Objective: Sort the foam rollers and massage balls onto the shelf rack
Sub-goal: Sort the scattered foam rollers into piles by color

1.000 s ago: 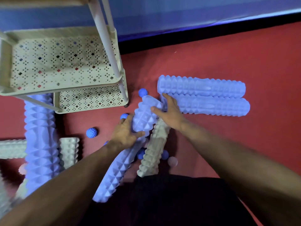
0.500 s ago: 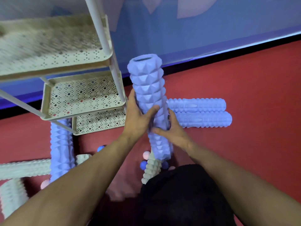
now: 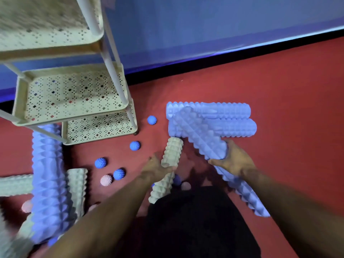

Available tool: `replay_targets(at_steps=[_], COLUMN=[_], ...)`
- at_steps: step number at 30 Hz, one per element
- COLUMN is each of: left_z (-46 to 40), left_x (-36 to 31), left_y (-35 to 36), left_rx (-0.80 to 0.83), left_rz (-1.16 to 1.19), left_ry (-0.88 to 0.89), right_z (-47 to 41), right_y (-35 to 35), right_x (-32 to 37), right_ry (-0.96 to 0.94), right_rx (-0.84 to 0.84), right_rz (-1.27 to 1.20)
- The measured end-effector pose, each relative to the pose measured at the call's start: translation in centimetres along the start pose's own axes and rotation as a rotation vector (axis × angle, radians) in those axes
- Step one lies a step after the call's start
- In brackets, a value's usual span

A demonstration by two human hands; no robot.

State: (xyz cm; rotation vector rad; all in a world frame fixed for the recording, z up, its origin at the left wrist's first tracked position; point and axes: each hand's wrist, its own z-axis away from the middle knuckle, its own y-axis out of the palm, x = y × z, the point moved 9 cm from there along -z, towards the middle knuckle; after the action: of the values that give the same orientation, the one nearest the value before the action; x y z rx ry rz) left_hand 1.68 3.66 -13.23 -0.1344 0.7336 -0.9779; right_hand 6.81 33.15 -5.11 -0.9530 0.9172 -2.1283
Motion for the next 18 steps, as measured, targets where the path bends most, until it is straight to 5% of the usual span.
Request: replay_targets(at_steps=[8, 18], left_z=[-2.8, -3.7], left_x=[3.8, 5.8], left_y=[5.1, 3.2], left_rx=[-0.050, 0.047], left_rz=[-0.174, -0.259], left_ry=[-0.090, -0.115], right_z=[-0.7, -6.4], right_y=[4.2, 4.2], right_x=[-7.4, -6.8], right_ry=[0.173, -0.022], right_rx=[-0.075, -0.092], right_rz=[0.250, 0.500])
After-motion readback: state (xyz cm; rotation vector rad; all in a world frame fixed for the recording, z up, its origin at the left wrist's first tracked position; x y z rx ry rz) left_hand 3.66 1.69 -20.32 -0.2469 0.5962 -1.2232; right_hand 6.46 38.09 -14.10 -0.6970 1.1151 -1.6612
